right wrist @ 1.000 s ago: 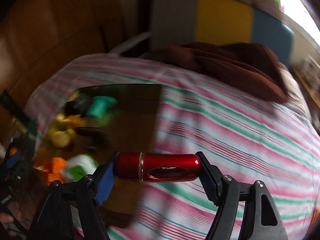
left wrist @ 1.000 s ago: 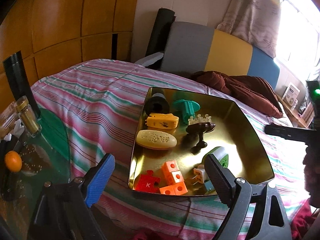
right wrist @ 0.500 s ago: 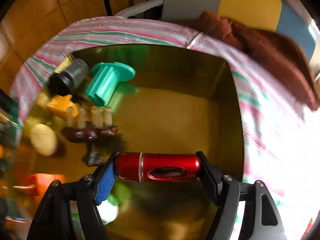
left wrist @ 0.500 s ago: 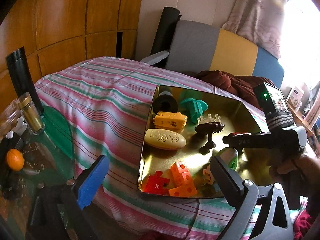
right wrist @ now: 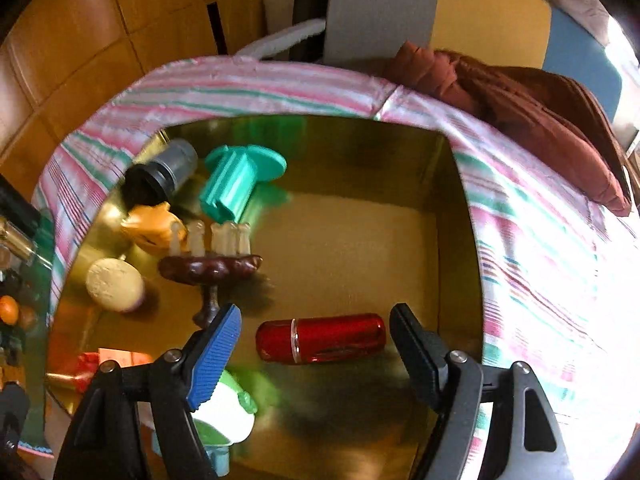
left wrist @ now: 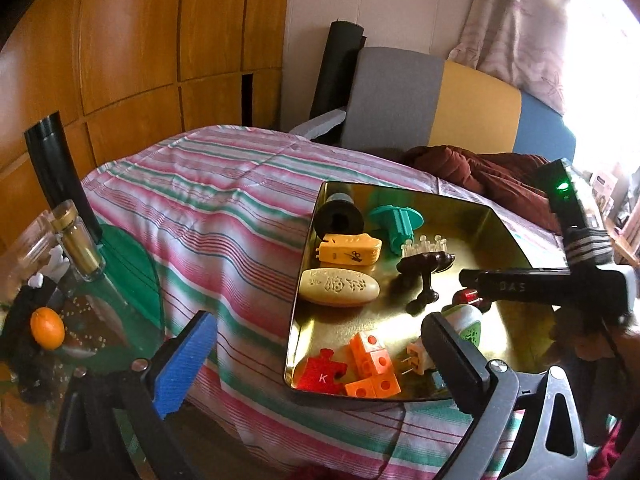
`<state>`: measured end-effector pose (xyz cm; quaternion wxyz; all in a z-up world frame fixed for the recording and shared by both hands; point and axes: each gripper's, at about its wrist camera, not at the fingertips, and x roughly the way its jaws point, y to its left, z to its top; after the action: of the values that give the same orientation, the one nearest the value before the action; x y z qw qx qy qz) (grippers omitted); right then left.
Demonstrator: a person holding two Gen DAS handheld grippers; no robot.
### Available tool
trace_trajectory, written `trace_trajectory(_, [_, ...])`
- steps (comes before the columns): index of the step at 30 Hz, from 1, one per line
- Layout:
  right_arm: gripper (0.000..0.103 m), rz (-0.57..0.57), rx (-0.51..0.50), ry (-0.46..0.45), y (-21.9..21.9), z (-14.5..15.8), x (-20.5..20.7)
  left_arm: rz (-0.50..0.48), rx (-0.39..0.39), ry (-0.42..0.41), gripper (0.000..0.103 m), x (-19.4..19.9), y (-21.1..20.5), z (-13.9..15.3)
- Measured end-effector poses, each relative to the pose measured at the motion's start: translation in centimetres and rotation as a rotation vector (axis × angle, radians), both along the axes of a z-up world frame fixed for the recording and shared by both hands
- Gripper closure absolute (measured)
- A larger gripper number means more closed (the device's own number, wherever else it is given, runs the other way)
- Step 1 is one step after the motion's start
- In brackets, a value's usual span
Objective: Organize rigid objects
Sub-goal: 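Open the right tool beside the brown piece and withdraw both tools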
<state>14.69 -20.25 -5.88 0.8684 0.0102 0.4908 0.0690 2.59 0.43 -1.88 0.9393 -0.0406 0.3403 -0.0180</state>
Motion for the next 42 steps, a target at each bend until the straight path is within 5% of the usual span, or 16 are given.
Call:
trace_trajectory(17, [0.025, -0.118, 0.026, -0.278, -1.1, 4.0, -10.1, 0.034, 0.088, -0.076, 0.0, -2.4, -2.7, 2.5])
trace_trajectory(42, [0.025, -0.121, 0.034, -0.327, -0.5, 4.6, -12.8, 0.07, 0.048, -0.113, 0.001, -4.4, -2.2, 3.1])
